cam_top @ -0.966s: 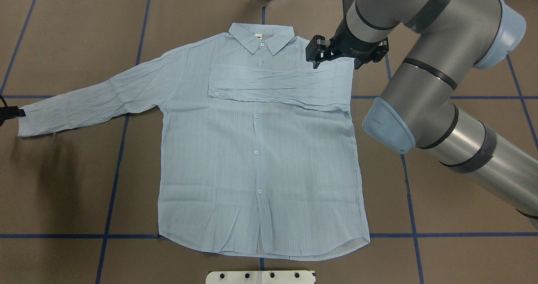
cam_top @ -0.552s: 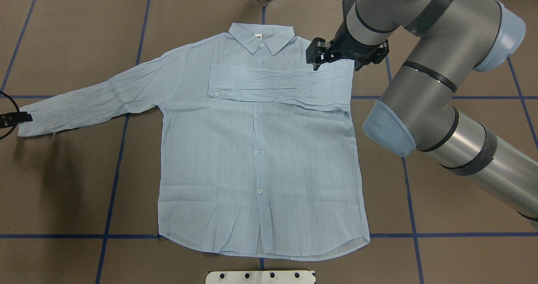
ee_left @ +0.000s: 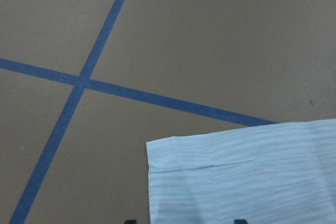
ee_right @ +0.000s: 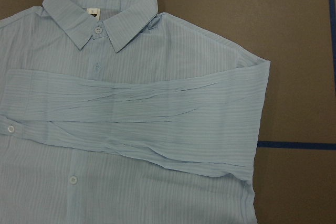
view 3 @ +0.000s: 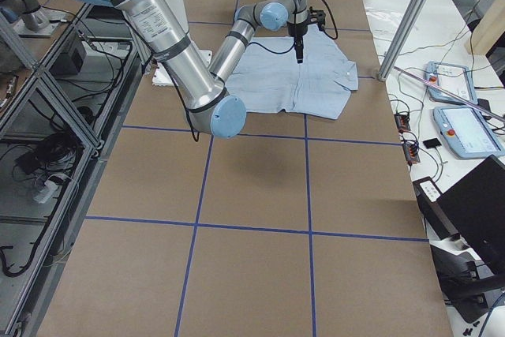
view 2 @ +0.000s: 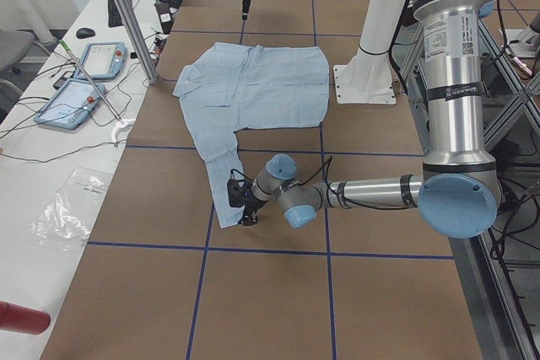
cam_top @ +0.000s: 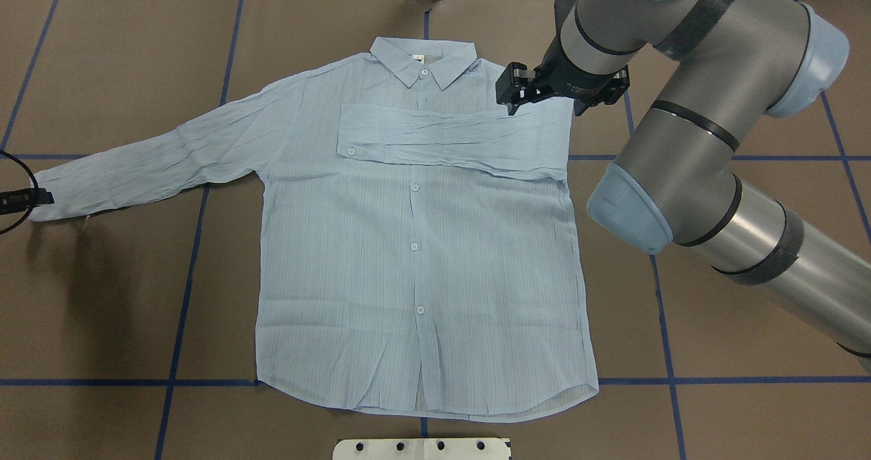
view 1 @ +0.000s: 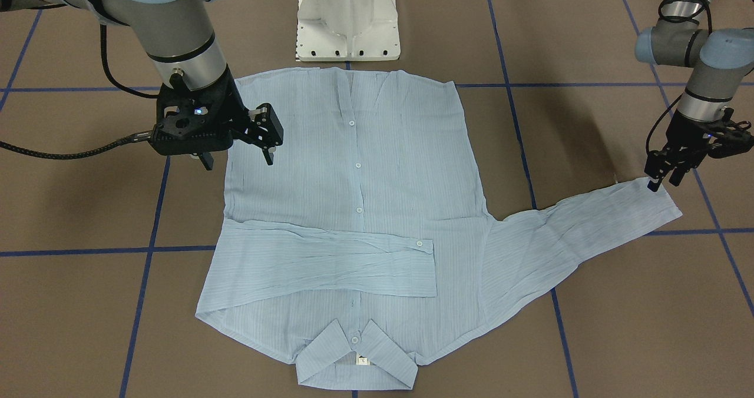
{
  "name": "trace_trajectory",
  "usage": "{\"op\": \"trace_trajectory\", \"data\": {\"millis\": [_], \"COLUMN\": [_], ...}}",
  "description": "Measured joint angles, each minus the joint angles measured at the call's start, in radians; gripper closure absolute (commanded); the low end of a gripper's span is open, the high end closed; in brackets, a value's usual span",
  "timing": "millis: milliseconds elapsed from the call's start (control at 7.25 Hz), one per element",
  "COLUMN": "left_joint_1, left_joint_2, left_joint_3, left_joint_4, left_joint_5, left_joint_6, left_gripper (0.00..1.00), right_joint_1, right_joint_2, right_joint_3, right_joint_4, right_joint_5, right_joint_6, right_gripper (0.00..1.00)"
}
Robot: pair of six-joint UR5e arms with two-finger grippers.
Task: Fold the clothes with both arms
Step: 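Release the sleeve on the chest and hold the right gripper above it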
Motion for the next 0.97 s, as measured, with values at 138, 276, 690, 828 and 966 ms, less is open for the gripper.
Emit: {"op": "trace_trajectory", "data": {"millis": [138, 276, 690, 828, 966], "left_joint_1": [0.003, 0.005, 0.007, 0.008, 0.009], "left_joint_2": [0.004, 0.008, 0.013, 0.013, 0.013], "left_joint_3": [0.000, 0.000, -0.005, -0.006, -0.006], "left_joint_4": [0.000, 0.000, 0.000, 0.000, 0.000], "left_joint_5": [-0.001, -0.001, -0.002, -0.002, -0.002], "left_joint_6": [0.000, 0.000, 0.001, 0.001, 0.001], "left_gripper": [0.41, 0.44, 0.46, 0.47, 0.47], "right_joint_1": [0.000, 0.000, 0.000, 0.001, 0.001], "right_joint_2": [0.000, 0.000, 0.000, 0.000, -0.001], "right_joint_3": [0.000, 0.000, 0.001, 0.002, 0.004], "right_joint_4": [0.000, 0.000, 0.000, 0.003, 0.005], "right_joint_5": [0.000, -0.001, -0.001, 0.000, 0.002], "right_joint_6": [0.000, 0.000, 0.000, 0.000, 0.000], "right_gripper": [0.00, 0.00, 0.00, 0.00, 0.00]}}
